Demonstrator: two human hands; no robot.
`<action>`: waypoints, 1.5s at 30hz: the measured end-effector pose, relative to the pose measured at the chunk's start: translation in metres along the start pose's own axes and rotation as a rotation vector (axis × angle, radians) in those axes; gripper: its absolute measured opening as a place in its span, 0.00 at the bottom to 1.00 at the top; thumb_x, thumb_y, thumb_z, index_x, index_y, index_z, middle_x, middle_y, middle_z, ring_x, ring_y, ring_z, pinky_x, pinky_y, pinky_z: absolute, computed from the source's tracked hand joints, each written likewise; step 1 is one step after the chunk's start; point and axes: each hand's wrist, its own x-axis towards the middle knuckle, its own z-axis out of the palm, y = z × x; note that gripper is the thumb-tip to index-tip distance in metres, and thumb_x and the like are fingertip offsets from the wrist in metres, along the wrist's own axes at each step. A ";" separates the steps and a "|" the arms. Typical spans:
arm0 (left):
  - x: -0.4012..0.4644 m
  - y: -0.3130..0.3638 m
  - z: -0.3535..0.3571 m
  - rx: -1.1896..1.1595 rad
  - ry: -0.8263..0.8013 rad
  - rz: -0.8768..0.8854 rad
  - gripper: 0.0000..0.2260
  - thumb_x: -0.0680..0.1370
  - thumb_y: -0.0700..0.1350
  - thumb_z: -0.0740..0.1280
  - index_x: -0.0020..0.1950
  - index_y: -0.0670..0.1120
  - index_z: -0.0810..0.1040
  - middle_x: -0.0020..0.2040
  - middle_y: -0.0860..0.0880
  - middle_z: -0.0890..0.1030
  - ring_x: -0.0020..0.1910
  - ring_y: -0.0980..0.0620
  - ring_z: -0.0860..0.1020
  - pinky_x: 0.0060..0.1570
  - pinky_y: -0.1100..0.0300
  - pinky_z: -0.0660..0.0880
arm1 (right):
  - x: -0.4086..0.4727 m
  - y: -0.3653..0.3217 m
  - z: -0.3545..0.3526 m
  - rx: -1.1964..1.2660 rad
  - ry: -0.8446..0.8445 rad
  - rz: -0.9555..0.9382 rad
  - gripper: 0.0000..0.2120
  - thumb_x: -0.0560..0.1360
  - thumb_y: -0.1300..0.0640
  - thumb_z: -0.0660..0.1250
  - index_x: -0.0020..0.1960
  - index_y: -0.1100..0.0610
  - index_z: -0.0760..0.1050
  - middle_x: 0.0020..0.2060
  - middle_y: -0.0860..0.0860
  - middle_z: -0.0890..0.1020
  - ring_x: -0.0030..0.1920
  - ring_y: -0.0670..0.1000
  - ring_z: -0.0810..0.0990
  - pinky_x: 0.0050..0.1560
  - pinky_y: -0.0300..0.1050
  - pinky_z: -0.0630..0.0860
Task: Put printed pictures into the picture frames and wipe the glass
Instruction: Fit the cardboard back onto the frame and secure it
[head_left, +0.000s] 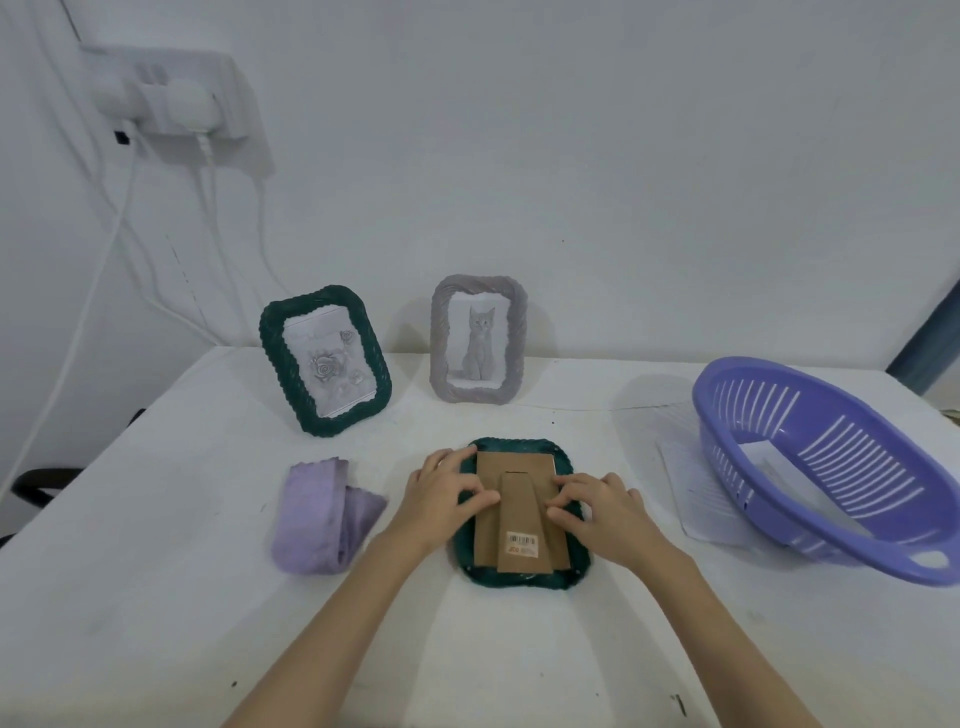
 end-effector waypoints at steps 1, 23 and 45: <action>0.006 0.002 0.001 -0.012 0.038 -0.009 0.11 0.75 0.55 0.65 0.42 0.48 0.79 0.72 0.53 0.65 0.70 0.50 0.59 0.66 0.54 0.58 | 0.002 -0.002 0.000 0.017 0.032 0.015 0.09 0.75 0.43 0.62 0.47 0.46 0.78 0.64 0.41 0.73 0.59 0.50 0.67 0.55 0.48 0.61; 0.045 -0.014 0.001 -0.114 0.038 -0.184 0.17 0.76 0.49 0.66 0.65 0.54 0.72 0.62 0.47 0.71 0.62 0.44 0.64 0.58 0.58 0.63 | 0.059 0.011 -0.004 0.053 0.110 0.168 0.15 0.75 0.47 0.64 0.62 0.44 0.72 0.52 0.50 0.76 0.57 0.53 0.70 0.55 0.49 0.63; 0.051 -0.026 0.003 -0.127 0.017 -0.075 0.16 0.76 0.47 0.67 0.64 0.51 0.73 0.60 0.47 0.73 0.61 0.45 0.65 0.57 0.60 0.61 | 0.053 0.011 0.003 0.127 0.199 0.161 0.11 0.75 0.48 0.64 0.57 0.44 0.75 0.49 0.46 0.75 0.56 0.52 0.70 0.50 0.48 0.58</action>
